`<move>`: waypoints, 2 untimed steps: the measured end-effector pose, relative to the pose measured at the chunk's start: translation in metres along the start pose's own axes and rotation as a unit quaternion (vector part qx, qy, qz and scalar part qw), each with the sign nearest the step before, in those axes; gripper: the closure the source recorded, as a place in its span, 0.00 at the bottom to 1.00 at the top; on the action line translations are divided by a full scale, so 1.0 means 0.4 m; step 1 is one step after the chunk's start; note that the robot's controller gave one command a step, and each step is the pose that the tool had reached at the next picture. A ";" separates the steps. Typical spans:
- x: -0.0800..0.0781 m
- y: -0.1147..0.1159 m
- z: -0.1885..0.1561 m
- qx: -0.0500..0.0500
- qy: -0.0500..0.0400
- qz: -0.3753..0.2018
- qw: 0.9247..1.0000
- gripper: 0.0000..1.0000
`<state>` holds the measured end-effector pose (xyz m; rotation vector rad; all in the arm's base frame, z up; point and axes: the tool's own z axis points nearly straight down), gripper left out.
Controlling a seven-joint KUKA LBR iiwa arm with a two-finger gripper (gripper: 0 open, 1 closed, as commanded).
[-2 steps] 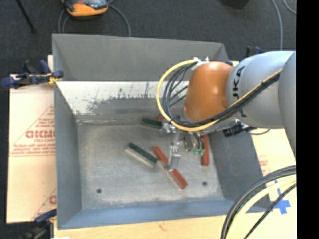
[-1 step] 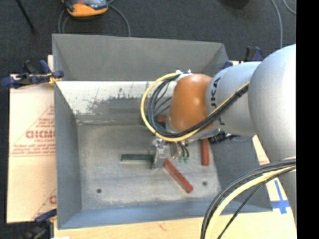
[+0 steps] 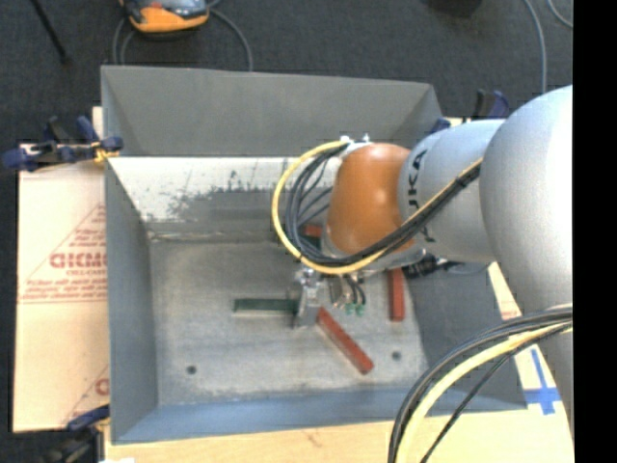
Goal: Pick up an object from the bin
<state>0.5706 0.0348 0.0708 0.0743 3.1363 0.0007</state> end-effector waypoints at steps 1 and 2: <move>0.011 -0.006 0.000 0.000 0.000 -0.027 1.000 1.00; -0.005 0.037 -0.390 0.000 -0.002 -0.047 0.999 1.00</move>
Offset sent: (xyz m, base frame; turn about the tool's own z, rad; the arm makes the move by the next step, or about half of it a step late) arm 0.0001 0.0151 0.1539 -0.0909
